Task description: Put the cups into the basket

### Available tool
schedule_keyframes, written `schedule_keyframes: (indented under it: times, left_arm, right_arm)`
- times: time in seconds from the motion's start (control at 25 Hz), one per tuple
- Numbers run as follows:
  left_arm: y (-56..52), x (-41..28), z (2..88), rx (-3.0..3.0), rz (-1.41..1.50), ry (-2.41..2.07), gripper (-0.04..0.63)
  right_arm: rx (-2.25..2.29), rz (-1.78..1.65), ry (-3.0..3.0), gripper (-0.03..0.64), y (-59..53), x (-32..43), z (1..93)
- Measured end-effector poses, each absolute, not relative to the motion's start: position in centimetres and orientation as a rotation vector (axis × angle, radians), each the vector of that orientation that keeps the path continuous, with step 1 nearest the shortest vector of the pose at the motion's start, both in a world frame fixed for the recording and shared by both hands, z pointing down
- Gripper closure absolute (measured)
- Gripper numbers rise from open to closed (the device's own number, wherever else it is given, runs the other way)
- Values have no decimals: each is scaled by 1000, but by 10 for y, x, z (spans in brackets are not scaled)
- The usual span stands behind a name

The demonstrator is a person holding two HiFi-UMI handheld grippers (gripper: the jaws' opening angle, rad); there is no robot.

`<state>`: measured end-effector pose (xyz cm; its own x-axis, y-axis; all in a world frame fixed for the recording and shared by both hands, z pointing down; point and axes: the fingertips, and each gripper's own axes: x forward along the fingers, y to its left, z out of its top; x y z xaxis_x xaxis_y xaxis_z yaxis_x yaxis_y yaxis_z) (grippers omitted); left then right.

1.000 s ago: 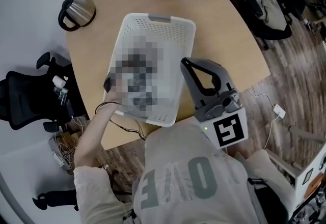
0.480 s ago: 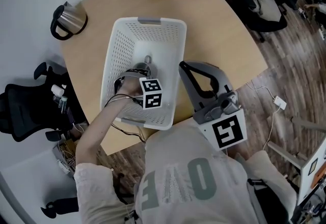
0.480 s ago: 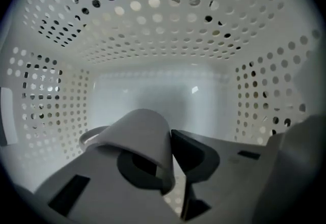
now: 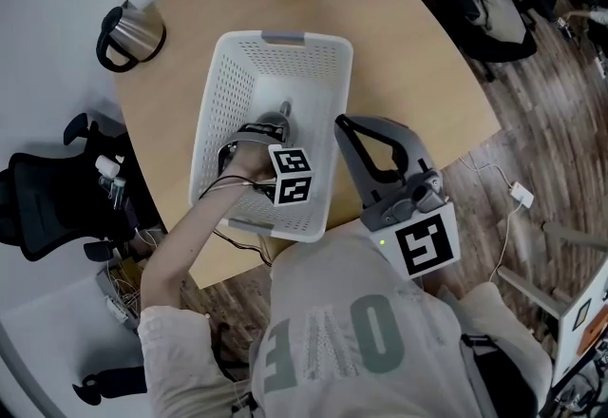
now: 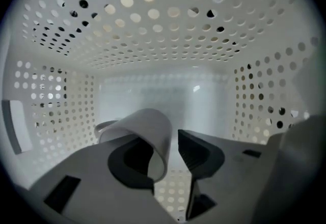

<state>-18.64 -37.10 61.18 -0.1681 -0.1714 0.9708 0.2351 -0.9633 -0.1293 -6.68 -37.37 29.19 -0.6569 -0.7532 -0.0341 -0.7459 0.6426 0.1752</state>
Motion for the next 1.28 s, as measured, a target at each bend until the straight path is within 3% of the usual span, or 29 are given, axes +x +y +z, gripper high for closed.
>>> schedule_keyframes:
  times: [0.28,0.52,0.64,0.68,0.72,0.84,0.92,1.28]
  left_arm:
    - [-368,-172,544,-1954,-2034,130,446]
    - [-388,-166,436,-2174,-1667,666,449]
    - [-401,-170,371,-2259,-1279,1061,476]
    - [-403,-174,350,-2293,-1108,1212,559]
    - [-404,-179,331,-2344,-919,1356,586]
    - [-400,-201,280,-2429,-324,1684,586]
    - [-393,-217,261,-2325,-117,1842,586]
    - [-362,-236,243,-2025,-115,1870,586]
  right_arm:
    - [1201,-318,-2851,618,-372,-83,283]
    - [1110,-395,-2877,618,-376,-101,270]
    - [1096,-449,-2886,618,-379,-108,259]
    - [1092,-470,-2890,618,-380,-111,255]
    - [1085,-492,-2896,618,-382,-116,250]
    - [1046,-555,-2918,618,-388,-136,237]
    - [1008,-570,-2919,618,-389,-150,236]
    - [953,-452,-2874,620,-388,-178,269]
